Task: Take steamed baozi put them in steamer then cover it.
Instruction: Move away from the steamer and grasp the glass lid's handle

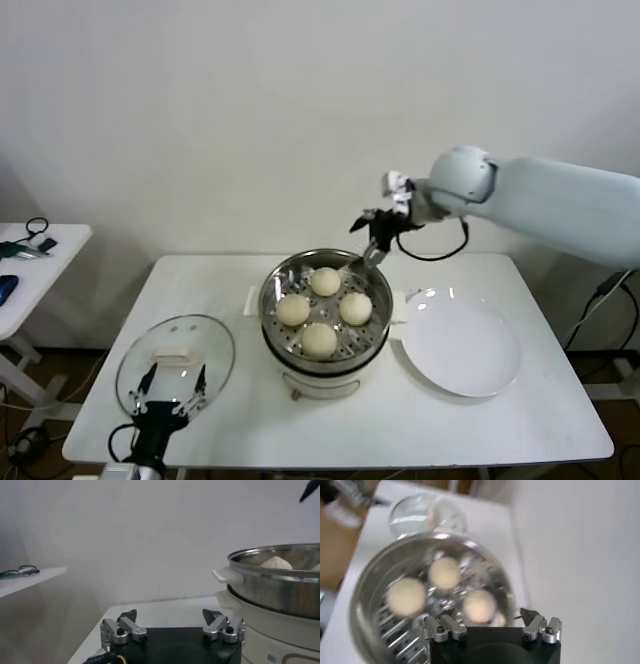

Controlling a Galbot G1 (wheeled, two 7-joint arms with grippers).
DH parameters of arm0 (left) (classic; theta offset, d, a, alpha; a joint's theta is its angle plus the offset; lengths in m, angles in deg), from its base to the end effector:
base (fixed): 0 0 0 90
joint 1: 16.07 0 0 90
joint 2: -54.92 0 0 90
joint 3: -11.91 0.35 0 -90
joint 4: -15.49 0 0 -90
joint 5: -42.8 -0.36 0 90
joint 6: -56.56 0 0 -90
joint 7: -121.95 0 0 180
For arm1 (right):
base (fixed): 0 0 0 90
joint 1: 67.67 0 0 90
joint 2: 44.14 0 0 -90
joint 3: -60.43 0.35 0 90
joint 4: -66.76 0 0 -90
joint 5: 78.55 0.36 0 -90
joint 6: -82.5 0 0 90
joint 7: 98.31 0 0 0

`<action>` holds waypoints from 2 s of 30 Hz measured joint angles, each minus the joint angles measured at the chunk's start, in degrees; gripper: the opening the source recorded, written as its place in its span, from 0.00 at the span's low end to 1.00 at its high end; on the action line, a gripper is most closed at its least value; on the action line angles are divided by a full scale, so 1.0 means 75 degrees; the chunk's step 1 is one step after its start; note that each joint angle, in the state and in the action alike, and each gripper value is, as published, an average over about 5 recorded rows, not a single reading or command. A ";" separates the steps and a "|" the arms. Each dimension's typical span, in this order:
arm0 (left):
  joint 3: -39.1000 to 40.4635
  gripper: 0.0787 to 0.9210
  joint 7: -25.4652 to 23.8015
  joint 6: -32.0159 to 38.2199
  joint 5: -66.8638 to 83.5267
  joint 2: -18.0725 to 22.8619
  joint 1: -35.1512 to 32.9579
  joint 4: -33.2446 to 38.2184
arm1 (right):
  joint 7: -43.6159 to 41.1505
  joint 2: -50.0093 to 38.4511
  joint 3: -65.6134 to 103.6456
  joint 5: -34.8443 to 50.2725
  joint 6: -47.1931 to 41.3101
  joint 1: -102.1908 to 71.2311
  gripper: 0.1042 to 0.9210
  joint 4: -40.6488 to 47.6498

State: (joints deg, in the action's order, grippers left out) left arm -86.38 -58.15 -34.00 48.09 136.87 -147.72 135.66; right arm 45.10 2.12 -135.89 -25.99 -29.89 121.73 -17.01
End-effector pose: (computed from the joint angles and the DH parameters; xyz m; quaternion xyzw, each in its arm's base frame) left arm 0.1230 0.0681 -0.3251 0.0211 -0.9935 -0.0530 0.0985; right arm 0.5280 -0.0209 -0.0145 0.5053 -0.7323 0.3867 0.2428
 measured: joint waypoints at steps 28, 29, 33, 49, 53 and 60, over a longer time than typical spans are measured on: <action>0.0039 0.88 0.0193 0.0297 -0.0444 -0.0050 0.0482 -0.0381 | 0.3735 -0.1315 1.1800 -0.1616 0.2820 -1.1511 0.88 -0.1288; 0.0036 0.88 0.0207 0.0312 -0.0477 -0.0057 0.0495 -0.0399 | 0.3762 -0.1181 1.2124 -0.1710 0.2954 -1.1891 0.88 -0.1322; -0.0004 0.88 0.0290 0.0405 -0.0682 -0.0098 0.0568 -0.0478 | 0.3855 -0.0582 1.3133 -0.2071 0.3499 -1.3246 0.88 -0.1460; -0.0300 0.88 0.1651 0.1112 -0.4310 -0.0652 0.0597 -0.0807 | 0.3979 0.1751 1.4655 -0.3206 0.5078 -1.6322 0.88 -0.1557; -0.0286 0.88 0.2069 0.1236 -0.5590 -0.0754 0.0601 -0.1070 | 0.4023 0.2162 1.4740 -0.3373 0.5342 -1.6585 0.88 -0.1435; -0.0347 0.88 0.2751 0.1348 -0.7667 -0.0843 0.0792 -0.1849 | 0.4080 0.2686 1.4828 -0.3566 0.5605 -1.6831 0.88 -0.1304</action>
State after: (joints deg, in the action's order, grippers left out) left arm -88.98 -37.52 -23.89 -9.41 130.55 -141.78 121.79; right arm 75.70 22.26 -24.68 -52.73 12.15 -4.50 -26.79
